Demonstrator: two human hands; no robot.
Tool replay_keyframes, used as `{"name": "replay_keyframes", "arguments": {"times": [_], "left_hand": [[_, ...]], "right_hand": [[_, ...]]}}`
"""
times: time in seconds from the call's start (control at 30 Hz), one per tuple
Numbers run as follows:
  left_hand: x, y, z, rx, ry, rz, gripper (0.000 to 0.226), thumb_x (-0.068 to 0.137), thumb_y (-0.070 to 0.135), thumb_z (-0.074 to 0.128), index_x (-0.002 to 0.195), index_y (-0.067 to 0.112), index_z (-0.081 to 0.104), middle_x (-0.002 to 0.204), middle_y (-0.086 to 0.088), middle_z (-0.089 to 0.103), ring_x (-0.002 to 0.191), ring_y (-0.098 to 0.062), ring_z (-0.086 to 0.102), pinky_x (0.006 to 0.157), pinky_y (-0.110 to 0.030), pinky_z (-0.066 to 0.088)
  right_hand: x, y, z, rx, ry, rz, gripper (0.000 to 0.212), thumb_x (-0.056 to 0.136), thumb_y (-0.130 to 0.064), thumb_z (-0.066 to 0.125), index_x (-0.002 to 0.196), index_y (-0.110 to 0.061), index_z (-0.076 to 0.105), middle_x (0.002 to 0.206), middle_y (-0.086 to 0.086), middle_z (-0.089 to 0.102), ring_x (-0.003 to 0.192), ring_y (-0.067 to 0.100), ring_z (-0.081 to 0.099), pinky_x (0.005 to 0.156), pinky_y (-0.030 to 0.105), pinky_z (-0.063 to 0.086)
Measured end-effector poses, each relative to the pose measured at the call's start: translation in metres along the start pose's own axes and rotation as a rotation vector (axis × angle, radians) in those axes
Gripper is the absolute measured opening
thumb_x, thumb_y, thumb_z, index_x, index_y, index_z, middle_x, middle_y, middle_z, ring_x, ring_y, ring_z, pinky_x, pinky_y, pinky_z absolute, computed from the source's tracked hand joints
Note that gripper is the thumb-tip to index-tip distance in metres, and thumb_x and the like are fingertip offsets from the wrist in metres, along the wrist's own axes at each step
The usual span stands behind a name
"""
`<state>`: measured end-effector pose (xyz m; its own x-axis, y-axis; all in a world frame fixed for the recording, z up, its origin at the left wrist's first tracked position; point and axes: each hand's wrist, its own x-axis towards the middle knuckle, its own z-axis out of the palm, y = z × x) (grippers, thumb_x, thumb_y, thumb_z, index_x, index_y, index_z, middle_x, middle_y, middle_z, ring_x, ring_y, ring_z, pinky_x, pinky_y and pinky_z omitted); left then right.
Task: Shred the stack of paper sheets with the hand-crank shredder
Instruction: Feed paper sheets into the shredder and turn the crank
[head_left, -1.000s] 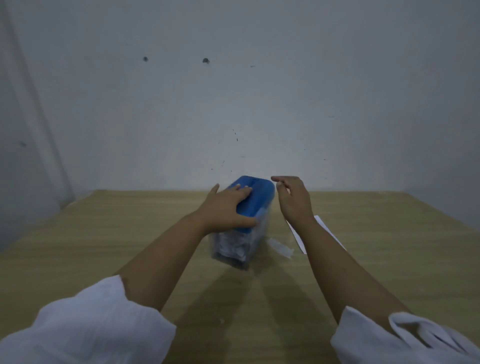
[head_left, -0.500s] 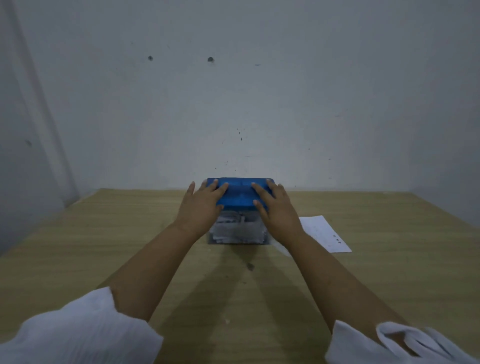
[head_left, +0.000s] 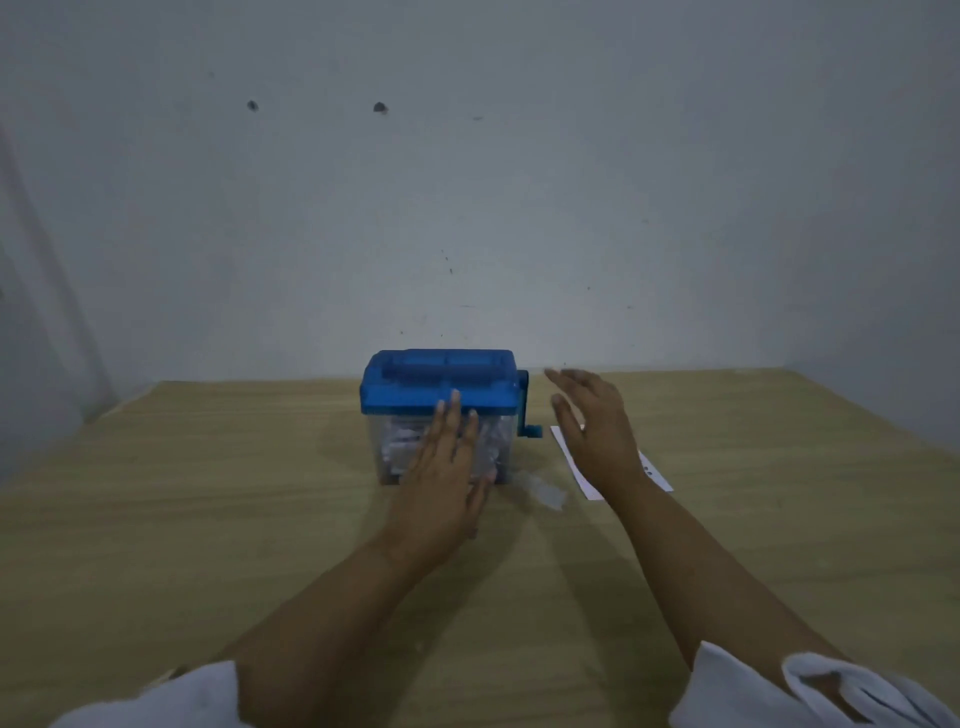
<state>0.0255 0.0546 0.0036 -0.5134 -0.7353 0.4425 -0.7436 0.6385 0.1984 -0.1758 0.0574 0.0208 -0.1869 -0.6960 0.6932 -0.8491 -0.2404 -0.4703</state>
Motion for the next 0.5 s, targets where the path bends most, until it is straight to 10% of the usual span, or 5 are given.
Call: {"name": "replay_keyframes", "arguments": {"times": [0.2,0.5], "left_hand": [[0.015,0.056,0.041,-0.155,-0.219,0.238,0.046,0.101,0.026,0.035,0.147,0.022,0.029,0.156,0.005,0.019,0.144,-0.009,0.013,0.114,-0.021,0.01],[0.043,0.078,0.084,-0.145,-0.419,0.065,0.057,0.1,0.047,0.028,0.15,0.022,0.02,0.159,0.002,0.011,0.146,-0.013,0.008,0.116,-0.03,0.005]], "right_hand": [[-0.033,0.062,-0.007,-0.248,-0.116,0.381,0.028,0.09,-0.012,0.055,0.116,-0.008,0.065,0.119,0.016,0.059,0.112,0.036,0.05,0.092,0.035,0.036],[-0.038,0.08,-0.003,-0.533,-0.251,0.723,0.057,0.092,-0.052,0.042,0.128,-0.008,0.045,0.137,0.008,0.04,0.128,0.027,0.033,0.105,0.041,0.024]]}}
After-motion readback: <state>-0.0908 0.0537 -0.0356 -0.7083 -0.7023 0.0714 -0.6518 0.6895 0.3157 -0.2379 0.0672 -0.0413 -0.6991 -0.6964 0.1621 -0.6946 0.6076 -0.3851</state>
